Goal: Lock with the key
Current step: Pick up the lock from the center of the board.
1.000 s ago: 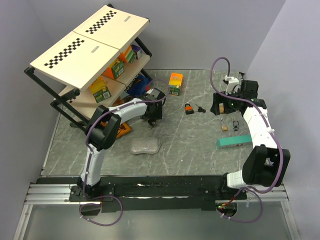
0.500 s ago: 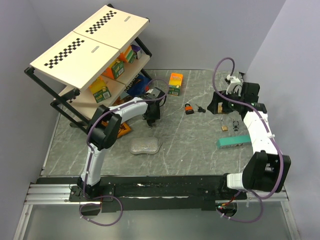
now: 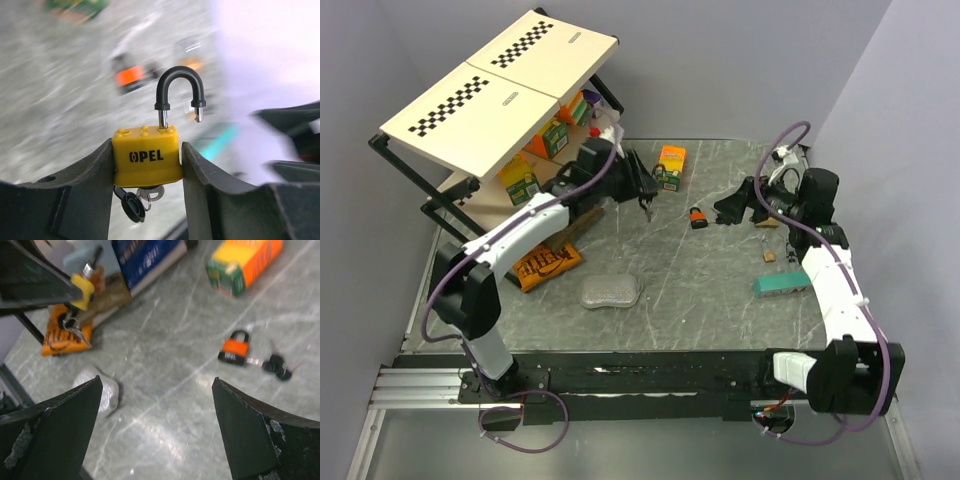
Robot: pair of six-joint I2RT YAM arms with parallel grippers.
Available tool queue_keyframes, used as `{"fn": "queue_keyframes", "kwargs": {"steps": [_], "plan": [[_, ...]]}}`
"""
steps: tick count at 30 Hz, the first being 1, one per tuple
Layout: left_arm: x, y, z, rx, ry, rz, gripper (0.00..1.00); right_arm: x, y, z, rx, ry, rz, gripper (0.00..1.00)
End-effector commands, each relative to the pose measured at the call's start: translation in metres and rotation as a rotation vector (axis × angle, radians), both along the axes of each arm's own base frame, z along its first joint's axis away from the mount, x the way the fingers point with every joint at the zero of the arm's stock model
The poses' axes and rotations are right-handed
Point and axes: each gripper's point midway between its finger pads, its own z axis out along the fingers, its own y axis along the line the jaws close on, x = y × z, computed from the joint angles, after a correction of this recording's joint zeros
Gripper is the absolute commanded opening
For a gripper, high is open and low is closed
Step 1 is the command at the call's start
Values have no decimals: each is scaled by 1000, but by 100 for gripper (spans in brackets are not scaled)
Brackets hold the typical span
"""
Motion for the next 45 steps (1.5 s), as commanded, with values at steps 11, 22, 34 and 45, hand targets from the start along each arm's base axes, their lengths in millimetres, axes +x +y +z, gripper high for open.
{"fn": "queue_keyframes", "kwargs": {"steps": [11, 22, 34, 45], "plan": [[-25, -22, 130, -714, 39, -170, 1, -1, 64, 94, 42, -377, -46, 99], [-11, -27, 116, -630, 107, -16, 1, 19, 100, 84, 37, -309, -81, 99], [-7, -29, 119, -623, 101, 20, 1, 39, 126, 83, 29, -329, -120, 99], [-9, -31, 128, -690, 128, 21, 1, 59, 132, 66, 52, -246, -175, 84]]}}
